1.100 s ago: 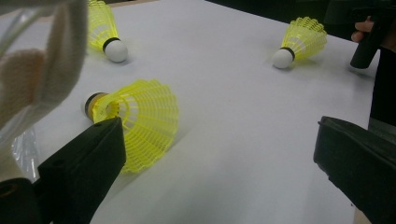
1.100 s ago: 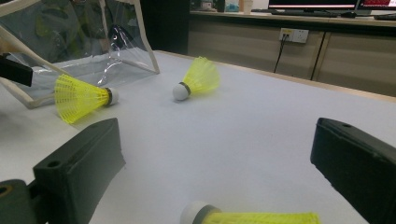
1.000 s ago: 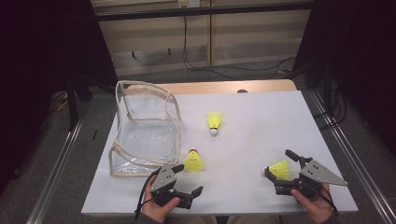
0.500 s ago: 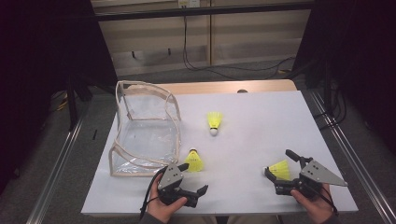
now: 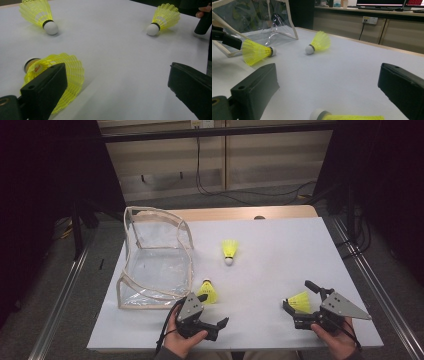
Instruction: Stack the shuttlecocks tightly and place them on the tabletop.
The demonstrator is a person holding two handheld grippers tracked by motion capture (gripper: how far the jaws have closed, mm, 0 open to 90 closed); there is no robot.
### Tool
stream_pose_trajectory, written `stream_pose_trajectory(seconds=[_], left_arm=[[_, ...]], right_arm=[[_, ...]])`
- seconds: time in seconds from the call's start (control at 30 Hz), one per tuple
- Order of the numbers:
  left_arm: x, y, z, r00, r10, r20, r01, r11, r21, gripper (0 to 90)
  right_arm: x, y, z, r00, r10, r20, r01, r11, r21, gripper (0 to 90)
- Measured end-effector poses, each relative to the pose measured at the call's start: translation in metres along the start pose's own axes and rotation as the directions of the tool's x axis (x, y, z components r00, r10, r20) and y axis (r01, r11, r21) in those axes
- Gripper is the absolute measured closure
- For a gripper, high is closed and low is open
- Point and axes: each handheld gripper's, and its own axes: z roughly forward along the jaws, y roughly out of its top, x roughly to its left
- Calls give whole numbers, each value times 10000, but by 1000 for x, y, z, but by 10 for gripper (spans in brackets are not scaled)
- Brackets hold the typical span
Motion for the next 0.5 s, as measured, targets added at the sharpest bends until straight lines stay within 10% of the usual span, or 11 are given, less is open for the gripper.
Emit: stream_pose_trajectory(seconds=[0.5], left_arm=[[-5, 5, 16, 10000, 24, -53, -23, 9995, 314, 25]], right_arm=[[1, 0, 0, 10000, -52, -10, 52, 10000, 23, 22]])
